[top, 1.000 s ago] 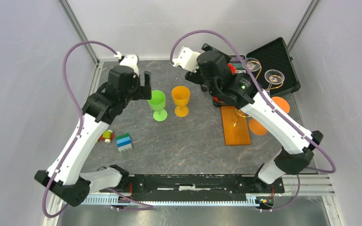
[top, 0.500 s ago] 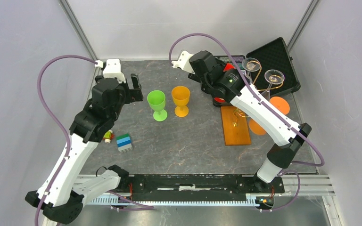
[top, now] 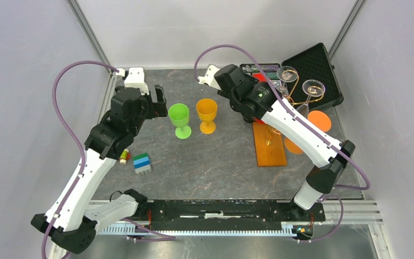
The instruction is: Take the wine glass off the wine glass rack
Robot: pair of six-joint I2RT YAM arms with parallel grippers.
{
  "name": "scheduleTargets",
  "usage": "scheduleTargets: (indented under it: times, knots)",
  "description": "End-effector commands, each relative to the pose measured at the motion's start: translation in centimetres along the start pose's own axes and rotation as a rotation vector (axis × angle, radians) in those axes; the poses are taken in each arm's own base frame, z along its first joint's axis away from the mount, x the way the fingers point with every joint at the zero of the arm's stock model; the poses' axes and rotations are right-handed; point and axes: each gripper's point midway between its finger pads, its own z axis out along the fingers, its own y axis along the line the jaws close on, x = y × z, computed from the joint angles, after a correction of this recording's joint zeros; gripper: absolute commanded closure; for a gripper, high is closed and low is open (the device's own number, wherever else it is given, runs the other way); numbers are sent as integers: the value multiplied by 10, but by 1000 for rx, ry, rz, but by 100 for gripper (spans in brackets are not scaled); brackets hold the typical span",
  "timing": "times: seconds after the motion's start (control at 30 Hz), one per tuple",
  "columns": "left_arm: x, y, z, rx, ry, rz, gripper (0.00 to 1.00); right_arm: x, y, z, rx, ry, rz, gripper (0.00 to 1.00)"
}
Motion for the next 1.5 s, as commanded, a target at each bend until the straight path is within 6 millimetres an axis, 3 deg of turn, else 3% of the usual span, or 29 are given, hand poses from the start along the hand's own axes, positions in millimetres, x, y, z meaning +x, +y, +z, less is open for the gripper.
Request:
scheduleTargets:
  times: [0.0,0.23,0.37,0.53,0.93,1.47]
  knots:
    - [-10,-5,1,15,-37,-49,0,5,-8,-13,2,-25,30,49]
    - [-11,-5,1,19,-39,-50,0,1,-16,-19,17,-54,31,70]
    - [-10,-5,1,19,-37,-49,0,-4,-17,-24,4,-99,32,76]
    - [-10,-6,2,23,-37,-50,0,-6,-22,-27,18,-115,34,100]
    - [-12,-7,2,25,-41,-50,0,-5,-55,-33,207,-143,47,100]
    - [-12,-6,1,24,-41,-47,0,-11,-71,-30,389,-200,31,100]
